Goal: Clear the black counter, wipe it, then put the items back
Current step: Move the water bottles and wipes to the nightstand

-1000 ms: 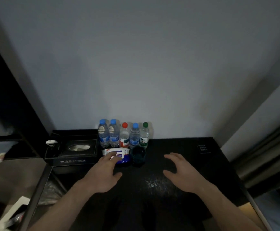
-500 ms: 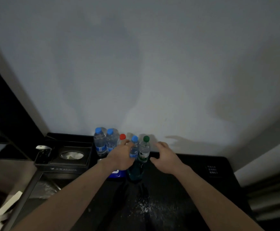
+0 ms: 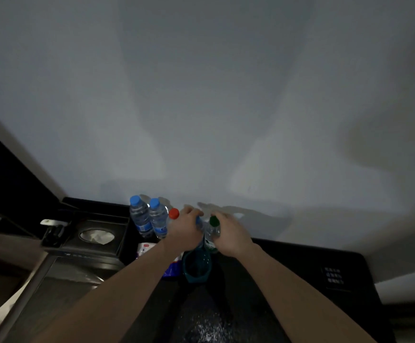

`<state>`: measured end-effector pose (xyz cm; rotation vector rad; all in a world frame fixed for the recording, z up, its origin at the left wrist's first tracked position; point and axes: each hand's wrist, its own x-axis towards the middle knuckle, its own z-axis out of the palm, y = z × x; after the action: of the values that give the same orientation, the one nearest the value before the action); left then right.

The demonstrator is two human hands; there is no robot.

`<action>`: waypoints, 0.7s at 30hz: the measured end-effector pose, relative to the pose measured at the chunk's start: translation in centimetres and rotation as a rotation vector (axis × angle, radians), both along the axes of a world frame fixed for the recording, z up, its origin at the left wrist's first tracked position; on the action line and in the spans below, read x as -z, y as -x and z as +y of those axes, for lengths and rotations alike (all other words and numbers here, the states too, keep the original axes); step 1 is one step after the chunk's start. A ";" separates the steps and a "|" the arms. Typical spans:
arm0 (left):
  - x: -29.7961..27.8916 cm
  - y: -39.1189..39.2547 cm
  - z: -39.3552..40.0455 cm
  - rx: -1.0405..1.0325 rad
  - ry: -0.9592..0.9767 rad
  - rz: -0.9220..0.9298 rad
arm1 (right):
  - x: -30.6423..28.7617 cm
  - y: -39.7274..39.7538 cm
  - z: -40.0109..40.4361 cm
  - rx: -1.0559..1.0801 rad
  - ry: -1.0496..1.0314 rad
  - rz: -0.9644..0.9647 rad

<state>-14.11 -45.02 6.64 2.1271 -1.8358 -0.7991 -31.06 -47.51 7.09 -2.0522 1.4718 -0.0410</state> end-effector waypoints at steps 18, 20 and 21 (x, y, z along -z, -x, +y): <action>-5.1 5.3 6.0 -0.008 0.425 0.215 | -4.1 10.4 6.4 0.218 0.305 -0.431; -6.7 6.0 8.3 0.001 0.459 0.248 | -5.6 11.6 8.2 0.220 0.309 -0.421; -7.4 6.3 9.5 -0.003 0.471 0.261 | -6.3 12.2 9.2 0.220 0.308 -0.412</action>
<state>-20.39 -35.47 14.04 1.6478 -1.6796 -0.5426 -43.28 -38.34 13.44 -1.9439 1.4813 -0.7745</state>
